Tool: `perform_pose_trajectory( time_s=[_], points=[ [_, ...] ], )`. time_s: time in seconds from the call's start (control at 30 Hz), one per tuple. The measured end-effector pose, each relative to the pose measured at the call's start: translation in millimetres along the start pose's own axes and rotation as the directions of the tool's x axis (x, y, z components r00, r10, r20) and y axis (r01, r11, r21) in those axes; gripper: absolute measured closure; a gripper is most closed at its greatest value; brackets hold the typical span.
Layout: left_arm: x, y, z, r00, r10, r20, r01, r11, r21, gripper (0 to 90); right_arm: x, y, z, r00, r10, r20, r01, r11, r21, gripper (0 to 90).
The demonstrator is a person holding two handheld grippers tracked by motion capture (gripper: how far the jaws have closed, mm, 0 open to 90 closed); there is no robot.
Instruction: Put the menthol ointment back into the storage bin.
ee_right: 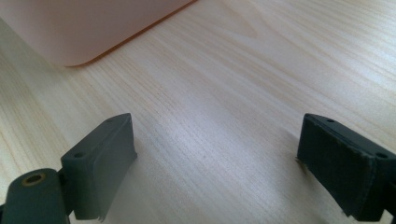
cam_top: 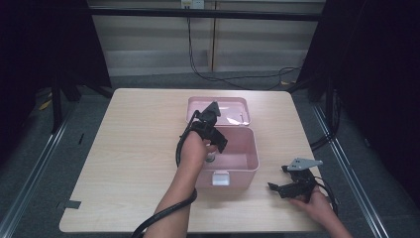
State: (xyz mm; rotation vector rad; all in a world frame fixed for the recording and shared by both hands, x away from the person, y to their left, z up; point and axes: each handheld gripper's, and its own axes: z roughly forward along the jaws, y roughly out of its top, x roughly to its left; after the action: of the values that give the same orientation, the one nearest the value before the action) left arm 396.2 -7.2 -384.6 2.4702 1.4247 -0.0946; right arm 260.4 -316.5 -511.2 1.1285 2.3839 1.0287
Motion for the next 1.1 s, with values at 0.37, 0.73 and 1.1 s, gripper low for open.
perform_pose_trajectory(
  time_s=[0.37,0.73,1.1],
  points=[
    [-3.4,-2.5,-30.7,0.9987,0.050,0.010,-0.050,0.9987,-0.007,22.4,-0.1,0.1,-0.2,1.0000,0.000,-0.001,0.000,1.000,0.002,10.5],
    [0.3,-7.0,-57.1,0.9947,0.103,0.008,-0.102,0.9939,-0.042,23.2,-0.1,0.1,-0.2,1.0000,0.000,-0.001,0.000,1.000,0.002,10.5],
    [9.3,-16.1,-70.8,0.9899,0.141,0.016,-0.140,0.9886,-0.055,23.4,-0.1,0.1,-0.2,1.0000,0.000,-0.001,0.000,1.000,0.002,10.5]
  ],
)
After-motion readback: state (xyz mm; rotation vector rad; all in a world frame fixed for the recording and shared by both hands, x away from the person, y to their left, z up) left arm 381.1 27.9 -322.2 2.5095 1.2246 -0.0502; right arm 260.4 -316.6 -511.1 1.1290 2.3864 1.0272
